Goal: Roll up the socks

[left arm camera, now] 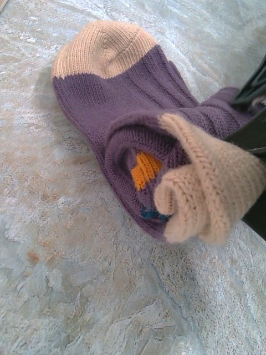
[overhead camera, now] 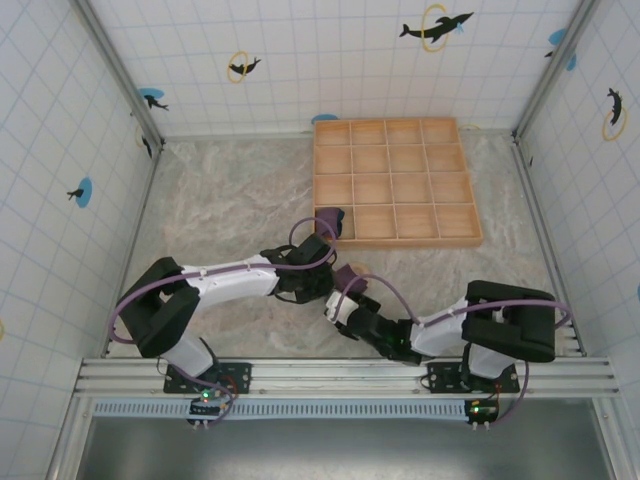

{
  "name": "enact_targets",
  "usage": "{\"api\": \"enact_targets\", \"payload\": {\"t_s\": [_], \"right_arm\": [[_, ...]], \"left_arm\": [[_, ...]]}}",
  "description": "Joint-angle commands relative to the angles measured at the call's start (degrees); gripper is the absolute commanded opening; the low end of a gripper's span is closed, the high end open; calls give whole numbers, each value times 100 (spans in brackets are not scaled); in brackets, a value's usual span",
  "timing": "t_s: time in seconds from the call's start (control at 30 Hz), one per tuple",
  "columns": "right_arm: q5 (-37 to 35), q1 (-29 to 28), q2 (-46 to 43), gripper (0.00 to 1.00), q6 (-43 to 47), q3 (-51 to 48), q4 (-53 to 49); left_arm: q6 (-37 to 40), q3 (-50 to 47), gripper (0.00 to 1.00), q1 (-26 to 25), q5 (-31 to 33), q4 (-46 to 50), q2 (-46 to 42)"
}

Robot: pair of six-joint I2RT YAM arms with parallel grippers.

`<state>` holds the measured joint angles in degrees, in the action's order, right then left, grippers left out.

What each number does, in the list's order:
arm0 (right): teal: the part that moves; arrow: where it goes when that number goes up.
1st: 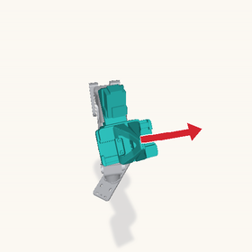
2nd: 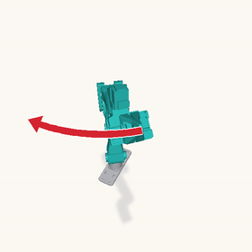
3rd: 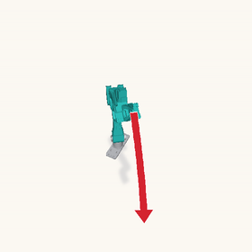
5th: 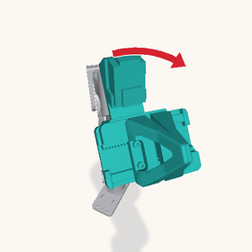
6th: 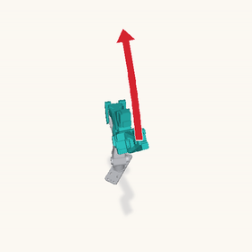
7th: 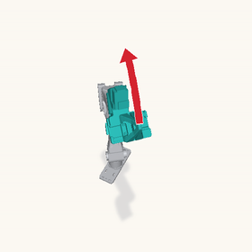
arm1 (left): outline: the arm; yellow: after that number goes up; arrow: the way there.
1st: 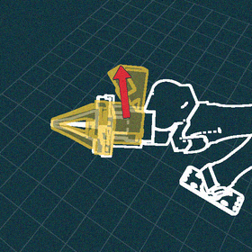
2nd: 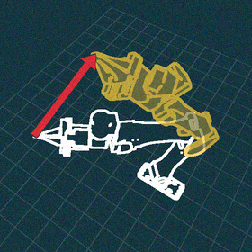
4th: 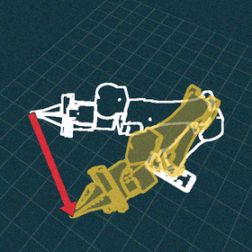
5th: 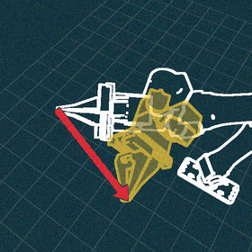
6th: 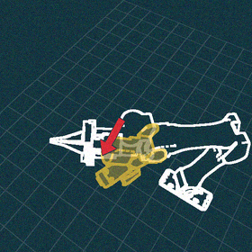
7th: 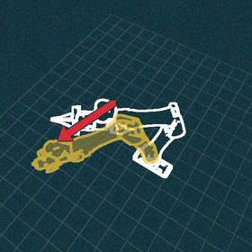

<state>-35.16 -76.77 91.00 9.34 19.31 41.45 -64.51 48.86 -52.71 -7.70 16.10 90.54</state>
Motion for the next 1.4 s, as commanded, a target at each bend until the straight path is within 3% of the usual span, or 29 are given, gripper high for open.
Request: {"api": "enact_targets", "payload": {"t_s": [0.0, 0.17, 0.27, 0.37, 0.4, 0.43, 0.47, 0.63, 1.03, 1.2, 1.37], "right_arm": [[-12, 54, 161, 46, -170, 109, 223], [-6, 110, 210, 33, -396, 90, 129], [168, 240, 140, 15, -677, 66, 38], [538, 438, -6, 4, -1041, -25, 32], [681, 501, -56, 1, -1164, -84, 62], [817, 573, -101, 0, -1280, -147, 114], [941, 628, -136, 0, -1390, -195, 141], [2236, 1273, -377, 0, -2217, -631, 548], [4627, 2801, -298, 0, -4133, -1087, 974], [5094, 3207, -123, 0, -4757, -1121, 1024], [5065, 3429, -126, 0, -5201, -1189, 860]], "left_arm": [[110, 62, 0, 52, -55, 203, 2], [123, -89, 0, 61, -42, 20, -165], [83, -201, 4, 84, -15, -113, -297], [111, -219, 30, 105, 81, -125, -429], [114, -224, 43, 112, 123, -129, -480], [114, -211, 64, 118, 180, -125, -521], [122, -202, 74, 120, 222, -117, -549], [226, -176, 93, 120, 203, -285, -608], [554, -846, 93, 120, 216, -1547, -1112], [669, -1135, 89, 120, 90, -2021, -1094], [697, -1469, 88, 103, -69, -2702, -976]]}}
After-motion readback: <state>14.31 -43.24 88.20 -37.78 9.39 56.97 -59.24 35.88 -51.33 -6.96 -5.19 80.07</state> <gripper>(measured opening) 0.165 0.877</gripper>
